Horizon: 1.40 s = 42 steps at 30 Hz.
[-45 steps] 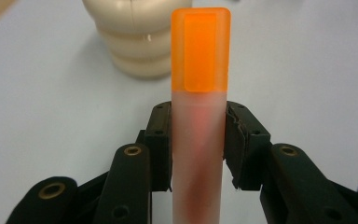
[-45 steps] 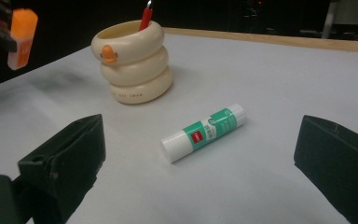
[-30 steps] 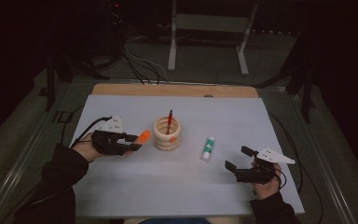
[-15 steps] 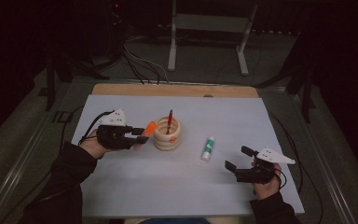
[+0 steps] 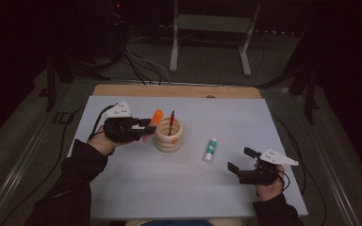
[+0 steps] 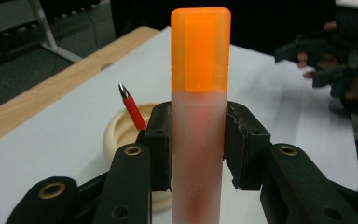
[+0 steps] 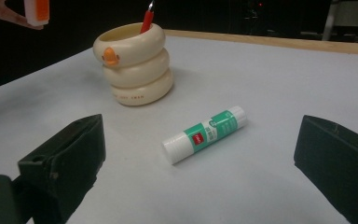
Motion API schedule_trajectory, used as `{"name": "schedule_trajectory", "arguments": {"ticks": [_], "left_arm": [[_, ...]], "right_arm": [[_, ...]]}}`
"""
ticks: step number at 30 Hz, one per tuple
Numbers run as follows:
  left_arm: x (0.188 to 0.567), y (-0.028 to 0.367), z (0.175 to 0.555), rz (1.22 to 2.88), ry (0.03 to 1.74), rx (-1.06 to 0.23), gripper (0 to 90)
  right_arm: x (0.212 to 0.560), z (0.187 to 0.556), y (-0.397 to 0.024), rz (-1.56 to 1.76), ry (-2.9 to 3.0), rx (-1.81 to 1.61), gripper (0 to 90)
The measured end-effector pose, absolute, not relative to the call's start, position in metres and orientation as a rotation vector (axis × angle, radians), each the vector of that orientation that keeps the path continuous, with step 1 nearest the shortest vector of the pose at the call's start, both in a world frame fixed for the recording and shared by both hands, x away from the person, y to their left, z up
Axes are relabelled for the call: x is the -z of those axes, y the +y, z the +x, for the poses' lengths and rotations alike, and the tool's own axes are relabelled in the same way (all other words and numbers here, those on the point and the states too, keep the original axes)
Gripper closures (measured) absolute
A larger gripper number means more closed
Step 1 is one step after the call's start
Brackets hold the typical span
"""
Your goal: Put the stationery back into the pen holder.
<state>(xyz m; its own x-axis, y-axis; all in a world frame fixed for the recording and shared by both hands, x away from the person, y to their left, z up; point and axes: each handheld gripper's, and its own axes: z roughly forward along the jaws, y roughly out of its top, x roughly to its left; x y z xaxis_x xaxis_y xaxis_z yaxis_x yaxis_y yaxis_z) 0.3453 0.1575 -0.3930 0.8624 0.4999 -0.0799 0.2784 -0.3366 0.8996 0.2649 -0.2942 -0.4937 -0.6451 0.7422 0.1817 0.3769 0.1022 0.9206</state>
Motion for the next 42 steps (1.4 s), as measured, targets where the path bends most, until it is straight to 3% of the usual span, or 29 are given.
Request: {"name": "schedule_trajectory", "arguments": {"ticks": [17,42], "left_arm": [[0.396,0.138,0.36,1.692,0.714,-0.374,65.5],[0.443,0.105,0.362,1.453,0.838,-0.462,65.5]], "right_arm": [[0.493,0.265,-0.295,1.104,2.056,-1.565,2.1],[0.493,0.265,-0.296,1.104,2.055,-1.573,2.1]]}}
